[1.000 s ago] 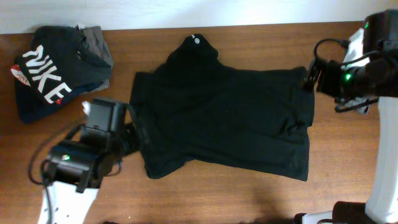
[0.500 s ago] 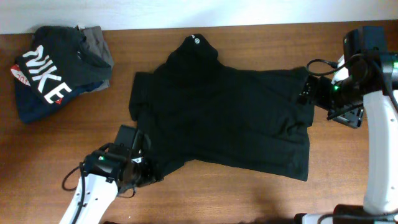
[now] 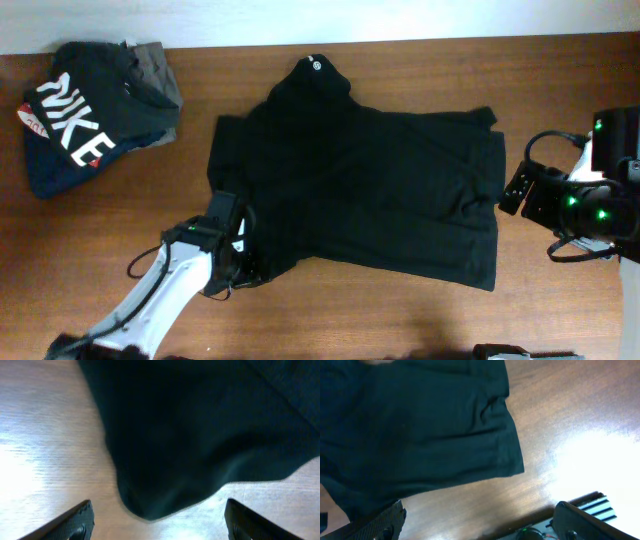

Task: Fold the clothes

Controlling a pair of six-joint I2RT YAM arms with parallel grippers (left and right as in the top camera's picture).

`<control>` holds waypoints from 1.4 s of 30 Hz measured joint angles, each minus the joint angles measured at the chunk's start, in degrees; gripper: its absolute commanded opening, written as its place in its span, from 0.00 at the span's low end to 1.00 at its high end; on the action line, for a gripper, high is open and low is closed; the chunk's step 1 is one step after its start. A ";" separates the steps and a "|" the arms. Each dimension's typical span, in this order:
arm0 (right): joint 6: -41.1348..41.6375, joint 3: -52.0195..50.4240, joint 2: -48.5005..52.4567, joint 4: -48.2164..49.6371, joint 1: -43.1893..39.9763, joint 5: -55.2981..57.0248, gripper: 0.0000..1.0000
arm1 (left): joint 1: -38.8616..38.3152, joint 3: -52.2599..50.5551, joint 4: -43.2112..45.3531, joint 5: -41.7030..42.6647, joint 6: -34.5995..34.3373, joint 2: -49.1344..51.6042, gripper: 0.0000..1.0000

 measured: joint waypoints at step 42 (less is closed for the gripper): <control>38.05 -54.55 -1.16 25.94 0.00 -4.74 0.99 | 0.00 1.11 3.04 4.79 -0.63 3.13 0.01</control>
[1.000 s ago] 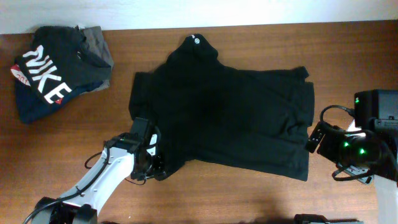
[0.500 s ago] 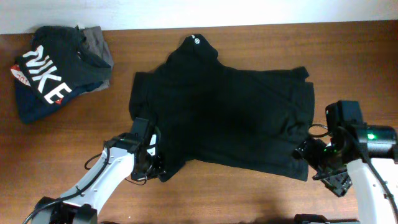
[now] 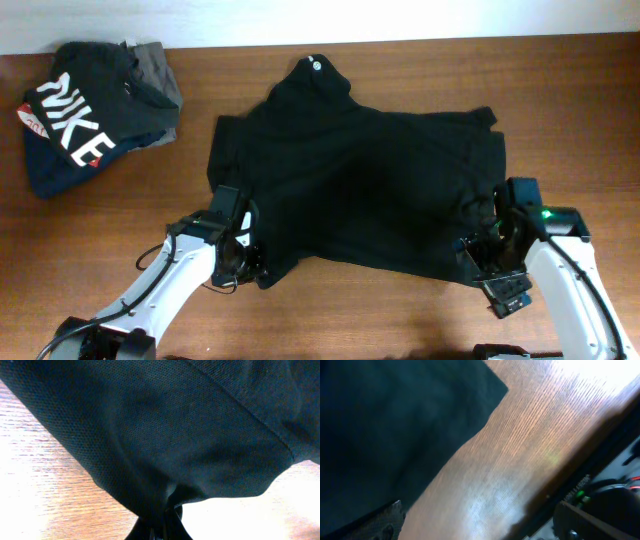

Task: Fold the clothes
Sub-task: 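Grasp the bottom left and right hem corners with both grippers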

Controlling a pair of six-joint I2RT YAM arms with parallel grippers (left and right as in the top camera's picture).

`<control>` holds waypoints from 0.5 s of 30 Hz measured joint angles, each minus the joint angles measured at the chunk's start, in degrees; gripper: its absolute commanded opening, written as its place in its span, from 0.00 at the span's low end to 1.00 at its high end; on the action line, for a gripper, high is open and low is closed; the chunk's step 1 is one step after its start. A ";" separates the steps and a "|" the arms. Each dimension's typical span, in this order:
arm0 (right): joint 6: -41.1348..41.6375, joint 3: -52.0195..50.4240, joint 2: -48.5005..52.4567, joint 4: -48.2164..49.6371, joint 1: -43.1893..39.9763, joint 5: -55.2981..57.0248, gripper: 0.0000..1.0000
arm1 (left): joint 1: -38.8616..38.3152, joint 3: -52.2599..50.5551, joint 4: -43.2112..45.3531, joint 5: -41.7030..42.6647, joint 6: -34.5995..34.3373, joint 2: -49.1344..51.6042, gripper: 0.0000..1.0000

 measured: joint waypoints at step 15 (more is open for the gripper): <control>13.86 -10.16 0.20 16.98 0.00 6.16 1.00 | 0.00 0.04 -0.33 0.00 0.00 0.00 0.01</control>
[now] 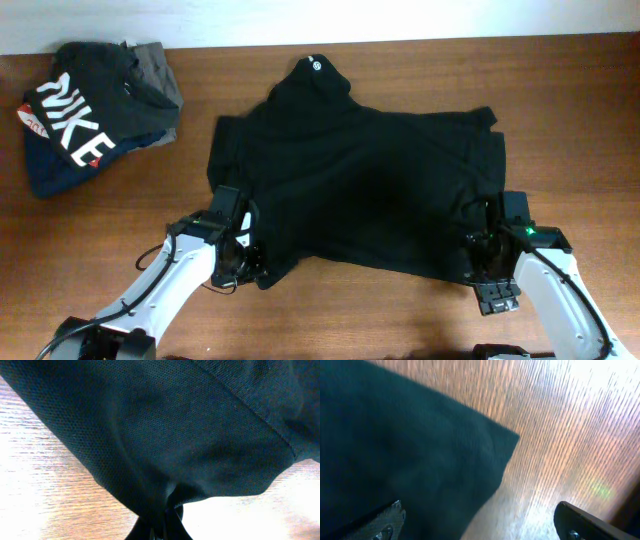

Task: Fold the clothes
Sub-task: 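Grasp the bottom left and right hem corners with both grippers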

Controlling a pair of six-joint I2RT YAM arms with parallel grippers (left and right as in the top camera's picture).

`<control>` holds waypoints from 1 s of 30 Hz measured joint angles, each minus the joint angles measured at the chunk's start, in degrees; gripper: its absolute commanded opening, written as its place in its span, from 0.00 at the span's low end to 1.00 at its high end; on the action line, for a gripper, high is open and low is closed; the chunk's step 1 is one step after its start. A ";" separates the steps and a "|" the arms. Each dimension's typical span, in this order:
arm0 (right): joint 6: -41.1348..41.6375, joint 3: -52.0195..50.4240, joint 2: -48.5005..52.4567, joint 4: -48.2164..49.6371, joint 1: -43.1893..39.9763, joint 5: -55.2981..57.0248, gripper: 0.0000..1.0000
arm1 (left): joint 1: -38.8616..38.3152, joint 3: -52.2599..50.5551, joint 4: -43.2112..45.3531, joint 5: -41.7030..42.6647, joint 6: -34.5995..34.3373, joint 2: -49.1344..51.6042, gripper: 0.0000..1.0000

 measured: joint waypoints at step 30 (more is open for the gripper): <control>0.61 0.81 12.98 10.32 0.00 1.68 0.33 | 0.00 0.00 -0.31 0.00 0.00 0.00 0.01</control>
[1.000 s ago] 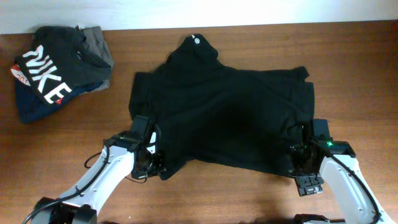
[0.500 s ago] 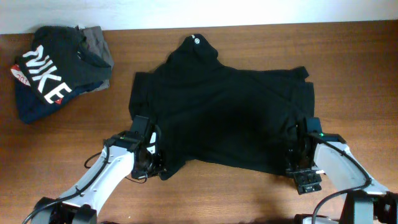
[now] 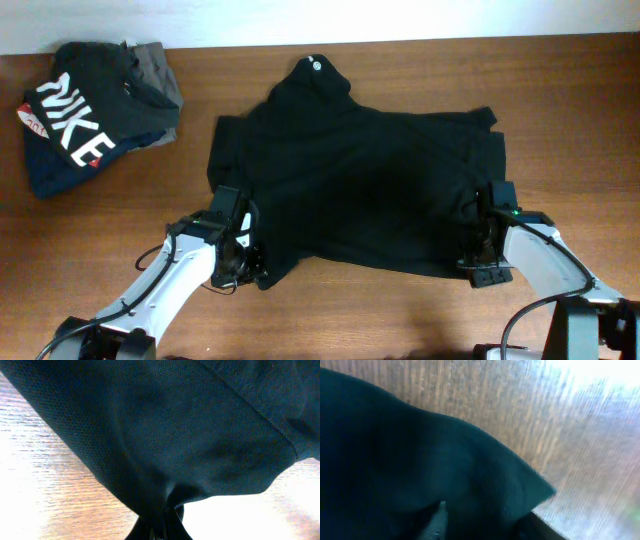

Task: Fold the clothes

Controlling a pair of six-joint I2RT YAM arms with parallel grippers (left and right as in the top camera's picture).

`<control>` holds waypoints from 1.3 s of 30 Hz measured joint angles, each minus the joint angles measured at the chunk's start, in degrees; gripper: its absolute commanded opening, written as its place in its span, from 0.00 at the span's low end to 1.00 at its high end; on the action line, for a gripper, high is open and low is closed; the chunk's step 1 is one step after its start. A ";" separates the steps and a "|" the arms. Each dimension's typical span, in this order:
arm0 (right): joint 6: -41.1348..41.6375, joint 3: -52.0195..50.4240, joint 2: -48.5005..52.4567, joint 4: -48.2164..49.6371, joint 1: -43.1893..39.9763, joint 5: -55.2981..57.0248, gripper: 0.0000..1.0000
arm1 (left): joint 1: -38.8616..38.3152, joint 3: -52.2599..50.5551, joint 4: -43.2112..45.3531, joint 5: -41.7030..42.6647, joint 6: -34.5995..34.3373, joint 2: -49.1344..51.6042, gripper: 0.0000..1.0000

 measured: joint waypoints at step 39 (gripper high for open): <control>-0.07 7.76 -6.47 -23.08 0.00 3.54 0.07 | 0.00 5.68 10.99 -3.04 -3.87 -16.68 0.01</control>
